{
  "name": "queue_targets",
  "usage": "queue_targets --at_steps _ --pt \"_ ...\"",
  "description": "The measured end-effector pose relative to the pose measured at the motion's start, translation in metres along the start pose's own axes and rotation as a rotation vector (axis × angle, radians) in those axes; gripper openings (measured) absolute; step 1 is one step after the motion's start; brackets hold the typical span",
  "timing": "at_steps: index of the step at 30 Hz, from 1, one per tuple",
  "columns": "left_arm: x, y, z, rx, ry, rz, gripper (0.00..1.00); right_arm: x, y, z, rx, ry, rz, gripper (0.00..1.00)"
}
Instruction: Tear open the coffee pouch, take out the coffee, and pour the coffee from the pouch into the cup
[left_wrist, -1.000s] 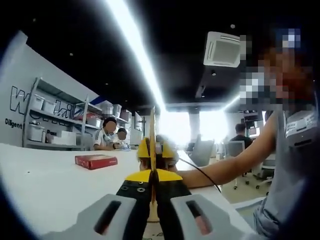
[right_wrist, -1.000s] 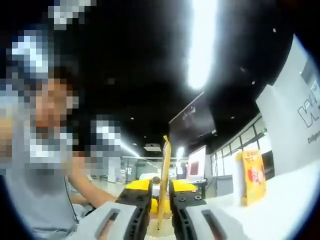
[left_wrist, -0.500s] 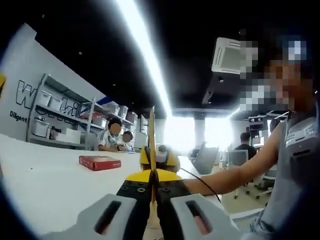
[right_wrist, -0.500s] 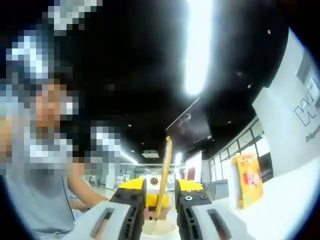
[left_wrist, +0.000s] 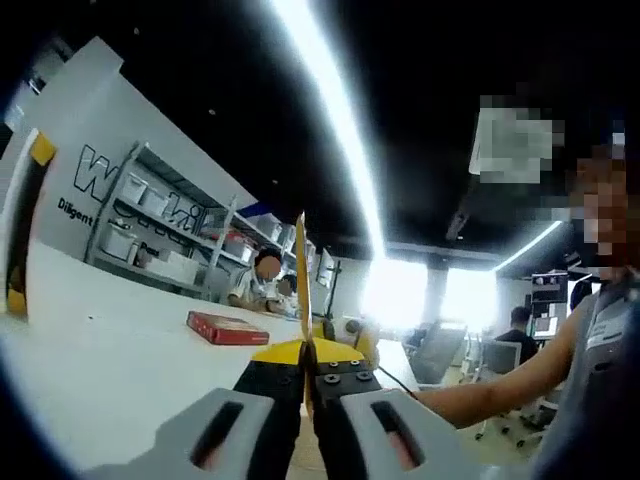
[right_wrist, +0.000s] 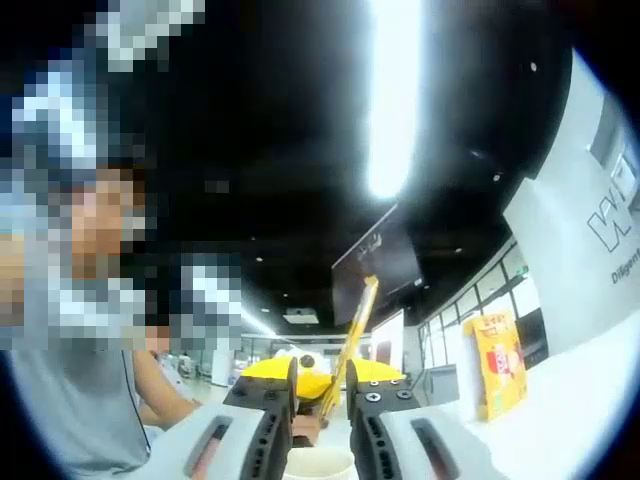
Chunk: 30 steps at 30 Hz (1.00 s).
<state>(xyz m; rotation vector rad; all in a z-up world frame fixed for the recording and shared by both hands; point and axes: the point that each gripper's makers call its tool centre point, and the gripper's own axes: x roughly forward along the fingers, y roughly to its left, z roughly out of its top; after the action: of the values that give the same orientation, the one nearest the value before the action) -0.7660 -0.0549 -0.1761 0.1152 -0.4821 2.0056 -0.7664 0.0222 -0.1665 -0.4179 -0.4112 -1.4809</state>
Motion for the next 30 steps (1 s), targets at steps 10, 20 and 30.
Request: queue_targets --at_steps 10,20,30 --pt "-0.032 0.021 0.026 -0.065 -0.04 0.102 0.03 -0.001 -0.002 0.0 0.009 0.0 0.011 0.2" --pt "-0.09 0.062 0.04 0.052 0.035 0.33 0.03 0.001 0.001 -0.006 0.014 0.017 0.023 0.2" --pt "-0.15 0.095 0.067 0.142 0.113 0.538 0.03 0.003 0.005 -0.009 0.022 0.026 0.028 0.2"
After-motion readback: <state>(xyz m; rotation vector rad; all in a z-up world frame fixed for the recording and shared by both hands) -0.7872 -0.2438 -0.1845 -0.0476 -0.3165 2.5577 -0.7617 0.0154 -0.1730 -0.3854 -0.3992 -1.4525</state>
